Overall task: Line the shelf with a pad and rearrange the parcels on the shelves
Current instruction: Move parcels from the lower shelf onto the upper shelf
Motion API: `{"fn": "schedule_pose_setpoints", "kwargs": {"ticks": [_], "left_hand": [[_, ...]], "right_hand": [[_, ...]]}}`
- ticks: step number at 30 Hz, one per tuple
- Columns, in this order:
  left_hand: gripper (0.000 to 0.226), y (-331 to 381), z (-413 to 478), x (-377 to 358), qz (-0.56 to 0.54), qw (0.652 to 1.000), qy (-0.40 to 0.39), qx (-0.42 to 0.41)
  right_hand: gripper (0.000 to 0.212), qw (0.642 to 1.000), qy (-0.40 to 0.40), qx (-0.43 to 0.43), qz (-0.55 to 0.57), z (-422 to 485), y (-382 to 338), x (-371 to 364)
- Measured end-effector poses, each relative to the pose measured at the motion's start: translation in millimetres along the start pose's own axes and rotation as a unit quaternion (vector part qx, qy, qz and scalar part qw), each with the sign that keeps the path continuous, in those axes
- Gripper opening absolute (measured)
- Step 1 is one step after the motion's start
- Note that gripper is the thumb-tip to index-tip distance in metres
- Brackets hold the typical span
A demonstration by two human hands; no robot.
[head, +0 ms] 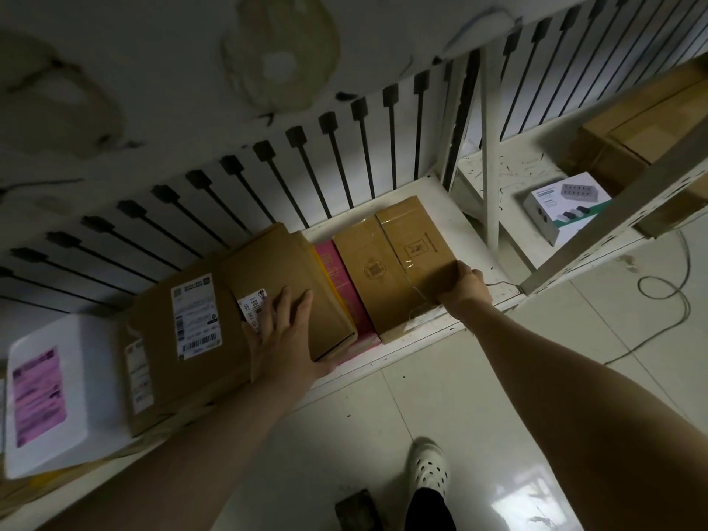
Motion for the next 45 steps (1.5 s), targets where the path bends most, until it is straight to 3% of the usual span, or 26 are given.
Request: {"fn": "schedule_pose_setpoints", "kwargs": {"ticks": [7, 13, 20, 26, 31, 35, 39, 45], "left_hand": [[0.119, -1.9, -3.0, 5.2, 0.001, 1.000, -0.020, 0.006], [0.123, -3.1, -16.5, 20.7, 0.007, 1.000, -0.020, 0.018], [0.097, 22.9, -57.2, 84.5, -0.105, 0.994, 0.039, 0.002], [0.070, 59.2, -119.5, 143.0, -0.211, 0.971, 0.055, -0.099], [0.039, 104.0, -182.4, 192.4, -0.279, 0.936, 0.005, -0.215], [0.002, 131.1, -235.9, 275.0, -0.316, 0.900, 0.061, -0.295], [0.006, 132.2, -266.0, 351.1, -0.423, 0.847, 0.112, -0.303], [0.033, 110.2, -252.6, 416.1, -0.560, 0.790, 0.142, -0.203]], "right_hand": [[0.075, 0.998, -0.061, -0.004, 0.014, -4.1, 7.1, -3.0], [0.053, 0.999, 0.024, -0.006, 0.028, -40.3, 12.7, 22.8], [0.054, 0.991, -0.009, 0.005, 0.133, -141.7, -12.0, 68.8], [0.034, 0.988, -0.004, 0.082, 0.133, -252.2, -56.7, 111.0], [0.024, 0.971, 0.031, 0.163, 0.172, -343.9, -87.5, 152.9], [0.010, 0.944, 0.081, 0.227, 0.224, -409.0, -112.3, 217.6], [0.014, 0.907, 0.140, 0.258, 0.301, -445.9, -131.9, 287.1], [0.030, 0.870, 0.220, 0.295, 0.327, -460.3, -172.0, 359.0]]}}
Point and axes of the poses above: each hand's wrist, its own z-axis towards the middle knuckle, its own x-axis out of the back of the hand, y = z × x, the point moved 10 cm from there along z, towards the middle knuckle, and after that the axes turned 7 degrees about -x, right-handed, at the moved point
